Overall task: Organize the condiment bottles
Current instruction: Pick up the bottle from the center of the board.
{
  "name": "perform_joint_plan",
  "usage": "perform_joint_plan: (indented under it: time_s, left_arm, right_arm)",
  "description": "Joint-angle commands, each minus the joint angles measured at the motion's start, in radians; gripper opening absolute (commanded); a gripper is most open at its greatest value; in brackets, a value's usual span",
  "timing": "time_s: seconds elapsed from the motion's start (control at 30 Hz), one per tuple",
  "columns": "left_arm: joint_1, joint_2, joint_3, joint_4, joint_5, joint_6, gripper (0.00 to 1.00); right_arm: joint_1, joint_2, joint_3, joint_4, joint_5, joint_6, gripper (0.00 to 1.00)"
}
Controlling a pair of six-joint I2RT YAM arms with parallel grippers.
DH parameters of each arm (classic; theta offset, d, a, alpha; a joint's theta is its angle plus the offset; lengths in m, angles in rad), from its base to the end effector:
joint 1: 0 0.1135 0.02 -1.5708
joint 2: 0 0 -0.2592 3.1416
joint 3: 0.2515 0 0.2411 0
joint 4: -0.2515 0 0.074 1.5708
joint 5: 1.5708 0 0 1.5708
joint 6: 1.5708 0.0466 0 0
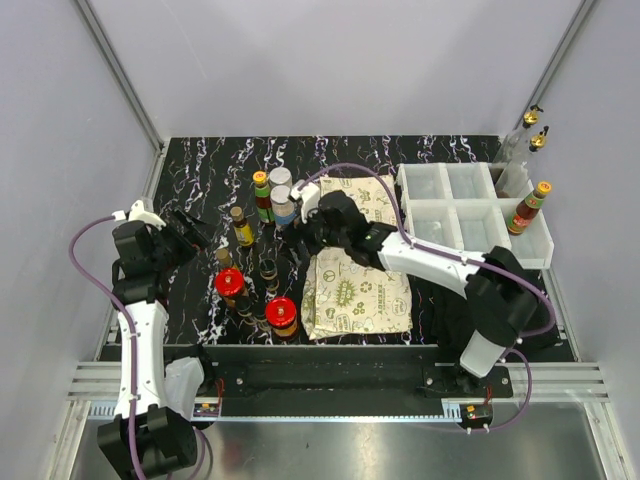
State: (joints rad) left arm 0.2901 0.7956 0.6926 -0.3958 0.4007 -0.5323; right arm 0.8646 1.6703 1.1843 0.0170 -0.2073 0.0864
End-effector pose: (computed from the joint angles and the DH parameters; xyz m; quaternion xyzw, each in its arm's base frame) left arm 0.1774 0.0340 0.2784 -0.2436 0.8130 -0.2303 0.4761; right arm 0.2438 0.3006 0.2613 -0.3716 0.7636 0.3167 0.4225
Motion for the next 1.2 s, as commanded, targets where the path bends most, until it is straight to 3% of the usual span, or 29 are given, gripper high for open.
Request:
perform_joint_plan:
  time_s: [0.0,0.17,0.43,0.63,1.17]
  left_arm:
    - [0.006,0.020,-0.011,0.058,0.039,-0.015,0.99]
    - [0.006,0.018,-0.016,0.060,0.043,-0.012,0.99]
    - [0.009,-0.018,-0.018,0.058,0.033,-0.008,0.99]
    - [0.011,0.007,-0.015,0.057,0.049,-0.011,0.99]
    - [0.030,0.030,-0.021,0.072,0.084,-0.032,0.99]
  right_arm:
    - [0.011,0.037,0.147,0.169,0.081,0.023,0.96]
    - [0.014,0.118,0.262,0.199,0.147,-0.008,0.98]
    - [0.013,0.334,0.578,0.087,0.252,-0.082,0.96]
    - [0.013,0.469,0.719,0.070,0.278,-0.111,0.95]
    - [0.011,0.626,0.844,0.081,0.393,-0.125,0.77]
